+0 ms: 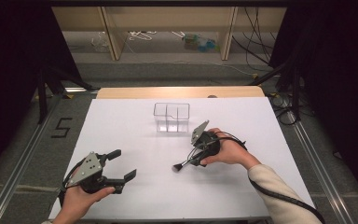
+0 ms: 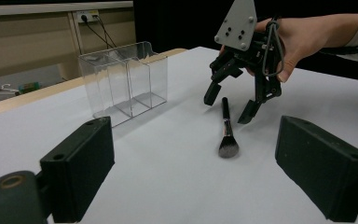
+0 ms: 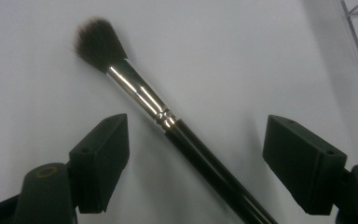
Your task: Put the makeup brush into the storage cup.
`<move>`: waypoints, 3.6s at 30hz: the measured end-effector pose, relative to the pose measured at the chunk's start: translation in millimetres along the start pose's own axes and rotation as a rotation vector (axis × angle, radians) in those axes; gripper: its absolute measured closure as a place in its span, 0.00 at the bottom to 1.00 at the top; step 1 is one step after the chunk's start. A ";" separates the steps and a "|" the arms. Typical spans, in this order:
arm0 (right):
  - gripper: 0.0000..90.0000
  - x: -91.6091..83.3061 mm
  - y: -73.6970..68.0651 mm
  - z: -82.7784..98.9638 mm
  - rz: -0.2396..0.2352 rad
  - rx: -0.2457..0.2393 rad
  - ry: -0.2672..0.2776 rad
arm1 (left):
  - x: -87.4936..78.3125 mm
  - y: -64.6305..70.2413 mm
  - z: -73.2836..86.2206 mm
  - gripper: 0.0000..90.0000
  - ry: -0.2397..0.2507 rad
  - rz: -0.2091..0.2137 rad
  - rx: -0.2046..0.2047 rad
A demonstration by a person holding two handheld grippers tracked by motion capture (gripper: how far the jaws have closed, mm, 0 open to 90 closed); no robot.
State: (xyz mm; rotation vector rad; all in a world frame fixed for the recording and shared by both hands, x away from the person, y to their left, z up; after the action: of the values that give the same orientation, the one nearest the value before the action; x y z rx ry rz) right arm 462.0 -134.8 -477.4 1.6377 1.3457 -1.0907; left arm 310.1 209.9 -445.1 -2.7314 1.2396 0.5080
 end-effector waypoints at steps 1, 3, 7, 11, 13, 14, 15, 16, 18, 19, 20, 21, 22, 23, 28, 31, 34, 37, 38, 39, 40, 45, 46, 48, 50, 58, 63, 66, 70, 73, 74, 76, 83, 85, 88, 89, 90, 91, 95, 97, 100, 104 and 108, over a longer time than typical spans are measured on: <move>0.31 0.1 0.1 -0.1 -0.005 -0.003 -0.004 | 0.0 0.0 0.0 0.13 0.000 0.000 0.000; 0.34 0.9 -0.6 -0.2 -0.023 -0.016 -0.010 | 0.0 0.0 -0.1 0.13 0.001 0.000 -0.001; 0.35 3.1 -1.5 -0.3 -0.025 -0.006 -0.024 | -0.1 0.1 -0.1 0.13 0.002 0.000 0.000; 0.38 2.3 -0.6 -1.1 -0.025 -0.013 -0.039 | -0.1 0.2 -0.1 0.13 0.002 0.000 0.000; 0.42 1.3 -0.2 -1.9 -0.026 -0.030 -0.056 | -0.1 0.0 -0.1 0.13 0.002 0.000 -0.001; 0.42 1.3 -0.2 -1.9 -0.026 -0.030 -0.056 | -0.1 0.0 -0.1 0.13 0.002 0.000 -0.001; 0.44 0.5 -0.6 -2.4 -0.028 -0.034 -0.068 | -0.1 -0.1 0.0 0.13 0.003 0.000 -0.001; 0.49 -0.3 -1.7 -4.0 -0.033 -0.040 -0.083 | -0.2 0.0 0.0 0.13 0.002 0.000 0.000; 0.51 -0.5 -1.9 -4.6 -0.034 -0.041 -0.089 | -0.1 0.1 -0.1 0.13 0.002 0.000 0.000; 0.58 -1.9 -3.4 -6.6 -0.040 -0.041 -0.114 | -0.2 0.2 -0.1 0.13 0.002 0.000 0.000; 0.58 -1.9 -3.4 -6.6 -0.040 -0.041 -0.114 | -0.2 0.2 -0.1 0.13 0.002 0.000 0.000; 0.65 -3.0 -4.7 -9.0 -0.041 -0.052 -0.141 | -0.2 0.3 -0.1 0.13 0.002 0.000 0.000; 0.68 -3.1 -5.2 -9.9 -0.040 -0.064 -0.151 | -0.2 0.3 -0.1 0.13 0.002 0.000 0.000; 0.71 -3.8 -7.1 -11.6 -0.045 -0.063 -0.170 | -0.1 0.2 0.0 0.13 0.002 0.000 0.000; 0.81 -3.4 -11.6 -17.5 -0.038 -0.109 -0.216 | -0.2 0.4 0.0 0.13 0.002 0.000 0.000; 0.88 -3.2 -15.7 -20.4 -0.040 -0.148 -0.239 | -0.3 0.2 -0.1 0.13 0.001 -0.001 0.005; 0.88 -3.2 -18.4 -21.0 -0.028 -0.146 -0.245 | -0.2 0.4 -0.1 0.13 0.000 0.000 0.006; 0.88 -3.4 -17.7 -20.3 -0.021 -0.154 -0.236 | -0.1 0.3 0.0 0.13 -0.001 -0.001 0.007; 0.88 -3.6 -17.7 -19.9 -0.021 -0.153 -0.233 | -0.1 0.2 0.0 0.13 -0.002 0.000 0.009; 0.88 -3.7 -18.1 -19.6 -0.021 -0.152 -0.227 | -0.1 0.2 0.0 0.13 -0.002 0.000 0.009; 0.88 -3.9 -18.7 -19.1 -0.022 -0.143 -0.228 | -0.1 0.2 -0.1 0.13 -0.002 0.000 0.010; 0.88 -5.9 -19.1 -17.0 0.003 -0.150 -0.207 | 0.2 -0.2 -0.2 0.13 -0.003 0.003 0.020; 0.88 -5.9 -19.1 -17.0 0.003 -0.150 -0.207 | 0.2 -0.2 -0.2 0.13 -0.004 0.003 0.020; 0.88 -8.7 -19.1 -16.3 0.001 -0.144 -0.185 | 0.2 -0.2 -0.1 0.13 -0.005 0.002 0.020; 0.88 -13.1 -19.3 -15.2 0.003 -0.137 -0.155 | 0.3 -0.1 -0.1 0.13 -0.005 0.002 0.019; 0.88 -27.6 -18.7 -4.4 0.018 -0.093 -0.028 | 1.2 0.1 0.2 0.13 0.000 0.003 0.013; 0.88 -35.6 -19.8 4.5 0.017 -0.046 0.033 | 0.5 0.3 0.1 0.13 -0.010 -0.005 0.013; 0.88 -38.7 -19.8 9.1 0.023 -0.028 0.069 | 0.7 0.2 0.2 0.14 -0.010 -0.005 0.014; 0.88 -41.6 -22.4 13.9 0.005 -0.005 0.104 | 0.8 0.7 0.5 0.14 -0.009 -0.005 0.000; 0.88 -42.8 -24.4 16.6 0.001 0.010 0.123 | 1.0 0.7 0.6 0.14 -0.009 -0.005 0.000; 0.88 -43.5 -24.7 17.4 0.005 0.009 0.135 | 1.0 0.7 0.6 0.14 -0.010 -0.005 -0.001; 0.88 -45.3 -25.5 18.8 0.006 0.018 0.157 | 1.0 0.7 0.6 0.14 -0.009 -0.004 -0.001; 0.88 -49.8 -28.4 22.3 0.006 0.039 0.222 | 0.8 0.1 0.6 0.14 -0.014 -0.004 0.008; 0.88 -51.2 -29.4 24.6 0.000 0.052 0.247 | 0.9 -0.1 0.5 0.14 -0.014 -0.003 0.012; 0.88 -51.9 -30.5 26.1 -0.007 0.064 0.260 | 0.9 -0.4 0.5 0.15 -0.013 0.002 0.014; 0.88 -51.9 -30.4 26.7 -0.001 0.062 0.265 | 1.2 -0.5 0.3 0.15 -0.009 0.002 0.014; 0.88 -52.1 -31.4 27.0 -0.005 0.068 0.273 | 1.3 -0.3 0.6 0.15 -0.009 0.002 0.007; 0.88 -52.4 -31.7 27.6 -0.010 0.068 0.276 | 1.1 0.3 1.1 0.15 -0.013 -0.003 -0.008; 0.88 -53.1 -32.9 28.8 -0.016 0.076 0.297 | 1.4 0.0 1.3 0.15 -0.014 -0.002 -0.008; 0.88 -53.4 -33.4 29.5 -0.018 0.080 0.313 | 1.4 0.0 1.3 0.15 -0.015 -0.004 -0.010; 0.88 -53.1 -34.7 30.4 -0.022 0.090 0.339 | 1.4 0.0 1.5 0.16 -0.016 -0.005 -0.011; 0.88 -53.5 -36.6 32.0 -0.019 0.094 0.367 | 2.0 -1.0 1.3 0.16 -0.019 0.004 0.006; 0.88 -53.7 -38.6 33.3 -0.021 0.099 0.396 | 2.6 -1.3 1.3 0.16 -0.010 0.008 0.009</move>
State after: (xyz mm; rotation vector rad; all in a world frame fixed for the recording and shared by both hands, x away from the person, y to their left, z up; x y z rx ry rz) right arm 414.1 -177.6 -440.6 1.9918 1.5791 -0.8842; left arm 312.3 209.2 -447.3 -2.7147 1.2473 0.5154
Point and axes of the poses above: each handheld gripper's, and its own axes: x roughly forward along the jaws, z roughly out of its underside, y roughly to its right, the point moved 1 cm from there along x, roughly forward along the jaws, and after that the axes turned 7 degrees about -y, right-handed, at the moved point
